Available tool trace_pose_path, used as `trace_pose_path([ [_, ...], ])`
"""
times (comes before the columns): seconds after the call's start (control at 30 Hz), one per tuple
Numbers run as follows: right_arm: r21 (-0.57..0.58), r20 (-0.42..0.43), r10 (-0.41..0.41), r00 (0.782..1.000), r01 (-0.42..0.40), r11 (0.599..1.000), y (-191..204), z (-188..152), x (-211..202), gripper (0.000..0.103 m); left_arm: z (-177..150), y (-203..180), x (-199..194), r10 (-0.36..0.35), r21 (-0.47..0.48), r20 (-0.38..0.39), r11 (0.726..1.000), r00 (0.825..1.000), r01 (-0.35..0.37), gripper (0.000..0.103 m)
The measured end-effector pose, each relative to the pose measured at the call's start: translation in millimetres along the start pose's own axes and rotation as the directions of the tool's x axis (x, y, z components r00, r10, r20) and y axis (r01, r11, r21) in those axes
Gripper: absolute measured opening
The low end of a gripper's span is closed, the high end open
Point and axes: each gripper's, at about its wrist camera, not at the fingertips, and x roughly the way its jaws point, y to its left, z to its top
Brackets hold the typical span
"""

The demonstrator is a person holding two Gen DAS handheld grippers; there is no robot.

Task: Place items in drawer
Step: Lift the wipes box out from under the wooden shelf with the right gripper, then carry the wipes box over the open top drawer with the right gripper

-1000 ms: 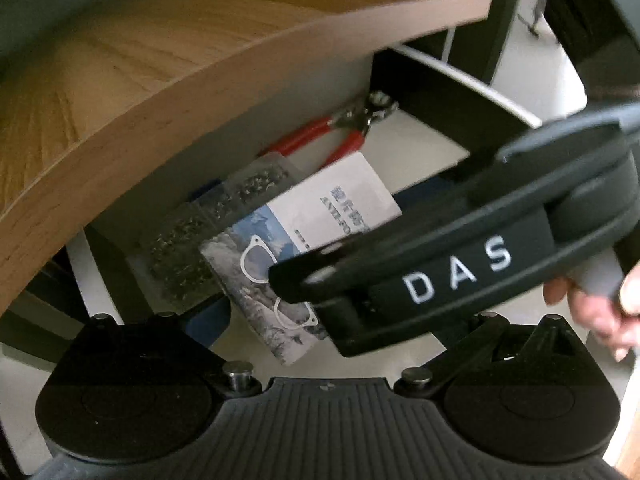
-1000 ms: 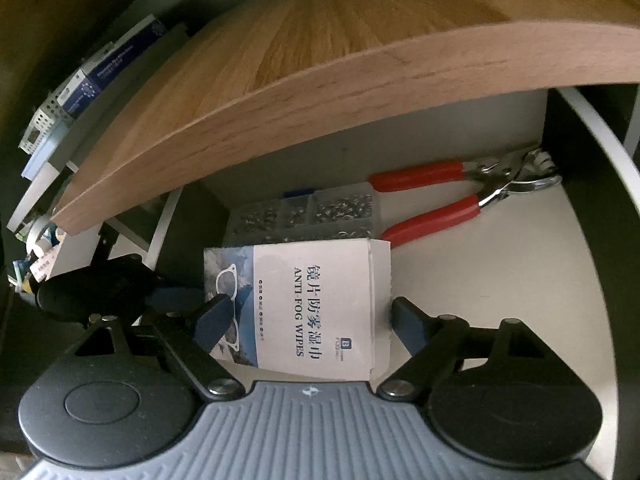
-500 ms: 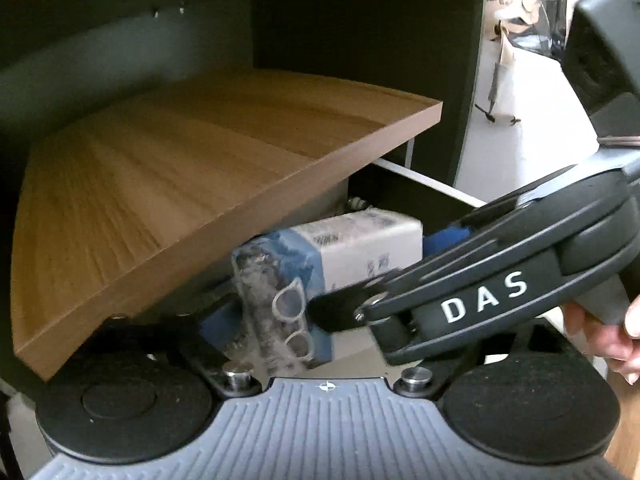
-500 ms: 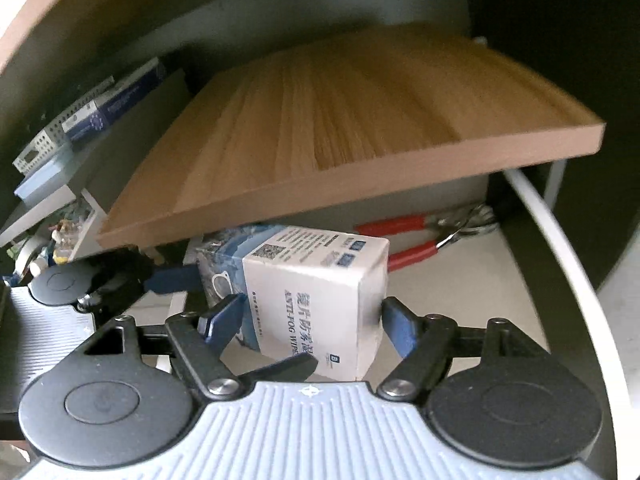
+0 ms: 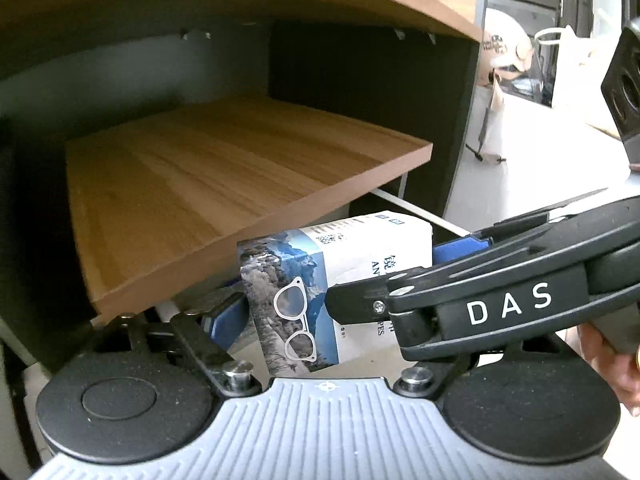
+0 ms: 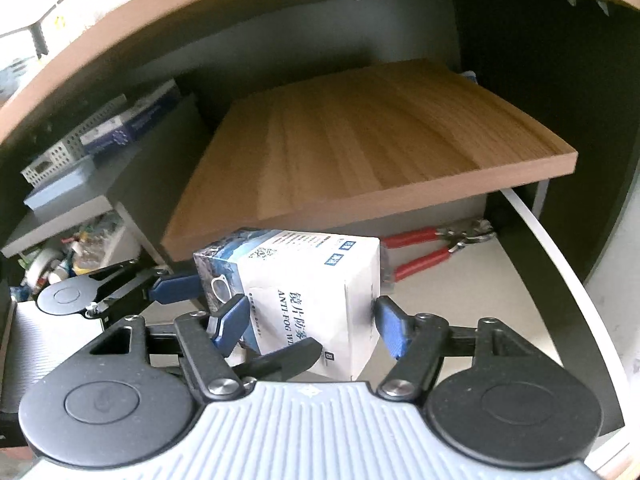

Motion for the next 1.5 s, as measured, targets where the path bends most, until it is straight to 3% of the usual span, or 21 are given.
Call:
trace_pose_path([
  [0.3,-0.056,0.027,0.101,0.995,-0.099,0.993,64,6,-13,0.074,-1,26,-65,0.087,0.009,0.092,0.996,0.992,-0.088,0.086],
  [0.77,-0.129,-0.007,0.265,0.964,-0.264,0.956,163,8,-11,0.074,-28,72,-152,0.268,-0.039,0.169,0.963,0.949,-0.265,0.086],
  [1.1,-0.170,-0.063,0.346,0.936,-0.351,0.921,235,-1,18,0.073,-60,131,-201,0.346,-0.127,0.115,0.935,0.931,-0.332,0.085],
  [1.5,-0.221,-0.155,0.382,0.911,-0.409,0.886,313,-14,71,0.073,-103,194,-222,0.415,-0.197,0.008,0.893,0.910,-0.406,0.085],
])
